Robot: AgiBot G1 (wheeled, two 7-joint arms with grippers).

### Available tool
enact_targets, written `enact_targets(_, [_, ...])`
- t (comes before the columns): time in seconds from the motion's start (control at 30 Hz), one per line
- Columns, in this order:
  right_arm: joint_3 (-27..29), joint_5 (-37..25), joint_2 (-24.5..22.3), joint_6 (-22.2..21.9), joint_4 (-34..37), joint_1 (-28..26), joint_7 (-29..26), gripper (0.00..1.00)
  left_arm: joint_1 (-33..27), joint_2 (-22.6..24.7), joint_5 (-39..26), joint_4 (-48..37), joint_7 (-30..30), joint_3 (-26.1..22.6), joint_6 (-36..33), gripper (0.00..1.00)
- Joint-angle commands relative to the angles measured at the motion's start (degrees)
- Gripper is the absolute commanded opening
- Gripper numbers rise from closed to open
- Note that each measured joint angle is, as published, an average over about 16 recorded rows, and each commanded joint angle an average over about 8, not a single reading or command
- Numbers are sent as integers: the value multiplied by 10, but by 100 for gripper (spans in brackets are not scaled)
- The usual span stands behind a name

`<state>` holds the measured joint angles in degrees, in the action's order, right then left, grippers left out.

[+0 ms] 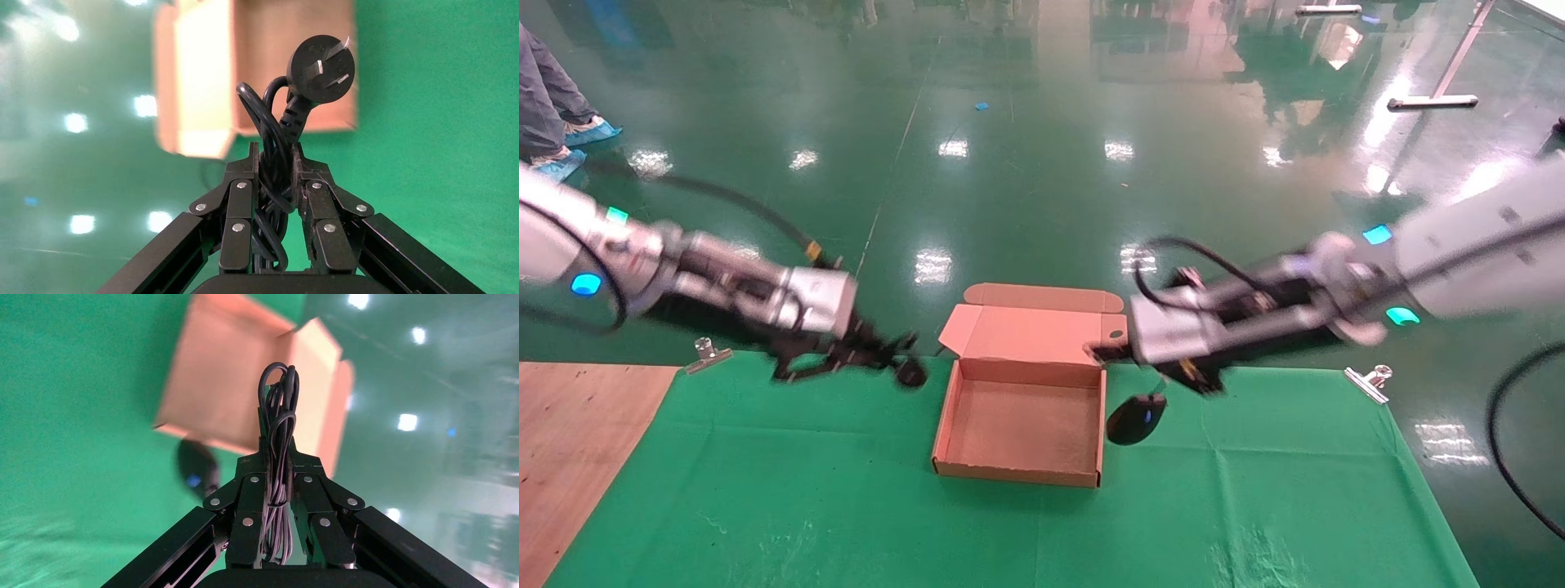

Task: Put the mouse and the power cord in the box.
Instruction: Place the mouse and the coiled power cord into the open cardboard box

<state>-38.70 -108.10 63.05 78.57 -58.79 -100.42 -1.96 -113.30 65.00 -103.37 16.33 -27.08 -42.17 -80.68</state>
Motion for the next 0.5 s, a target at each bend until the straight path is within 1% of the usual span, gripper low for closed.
enact_targets(0.03, [-1,-6,22,-9,23,-19,3,0,-10,7,3,21,16,3,7,0])
enact_targets(0.13, [-3,-17,60,-44,83,-37,25,0,-10,20,7,32,18,8,29,0])
enact_targets(0.27, [-4,-23,103,-86,160,-55,63,0,-4,37,11,31,7,12,61,0])
enact_targets(0.4, [-5,-14,131,-110,223,-68,103,0,2,50,18,18,-18,17,85,0])
enact_targets(0.5, [-7,-1,141,-119,259,-75,131,0,8,56,26,8,-42,23,95,0])
